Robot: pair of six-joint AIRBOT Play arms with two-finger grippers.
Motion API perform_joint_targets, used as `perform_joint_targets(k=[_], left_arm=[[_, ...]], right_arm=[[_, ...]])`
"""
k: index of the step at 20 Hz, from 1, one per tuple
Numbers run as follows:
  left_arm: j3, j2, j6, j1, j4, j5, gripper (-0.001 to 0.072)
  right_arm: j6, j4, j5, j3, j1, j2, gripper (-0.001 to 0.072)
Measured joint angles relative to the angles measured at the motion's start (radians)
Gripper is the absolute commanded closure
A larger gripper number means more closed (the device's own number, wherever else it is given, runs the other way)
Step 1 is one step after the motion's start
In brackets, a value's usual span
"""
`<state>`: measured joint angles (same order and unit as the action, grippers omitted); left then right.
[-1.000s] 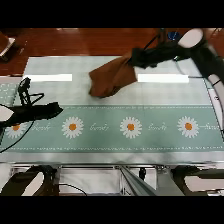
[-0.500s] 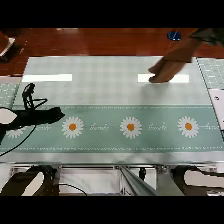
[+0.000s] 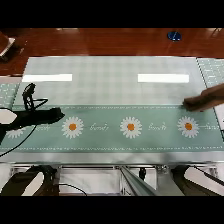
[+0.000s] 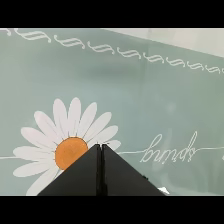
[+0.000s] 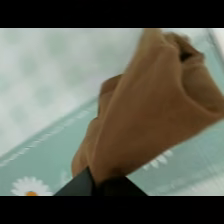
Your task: Fold the shirts.
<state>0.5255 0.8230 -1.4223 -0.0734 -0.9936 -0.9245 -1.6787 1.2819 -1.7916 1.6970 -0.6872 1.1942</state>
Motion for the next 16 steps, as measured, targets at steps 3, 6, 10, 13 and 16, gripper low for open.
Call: perform_joint_targets(k=[3,6,10,13,16], left_arm=[[0.000,0.000,0.000,0.000,0.000,0.004,0.0690],[0.000,0.000,0.000,0.001,0.000,0.013,0.0690],[0.001,0.000,0.025,0.018,0.001,0.021,0.0690],[0.049,0.000,0.080,0.022,0.000,0.037,0.0691],[0.215,0.010,0.096,0.020,0.000,0.062,0.0691]], right_arm=[[0.000,0.155,-0.024,-0.211,-0.125,-0.136,0.0685],[0.007,0.289,-0.022,-0.436,-0.232,-0.261,0.0325],[-0.003,0.397,0.014,-0.626,-0.263,-0.346,0.0308],[-0.018,0.433,0.112,-0.599,-0.204,-0.358,0.0645],[0.001,0.294,0.289,-0.452,-0.092,-0.314,0.0685]])
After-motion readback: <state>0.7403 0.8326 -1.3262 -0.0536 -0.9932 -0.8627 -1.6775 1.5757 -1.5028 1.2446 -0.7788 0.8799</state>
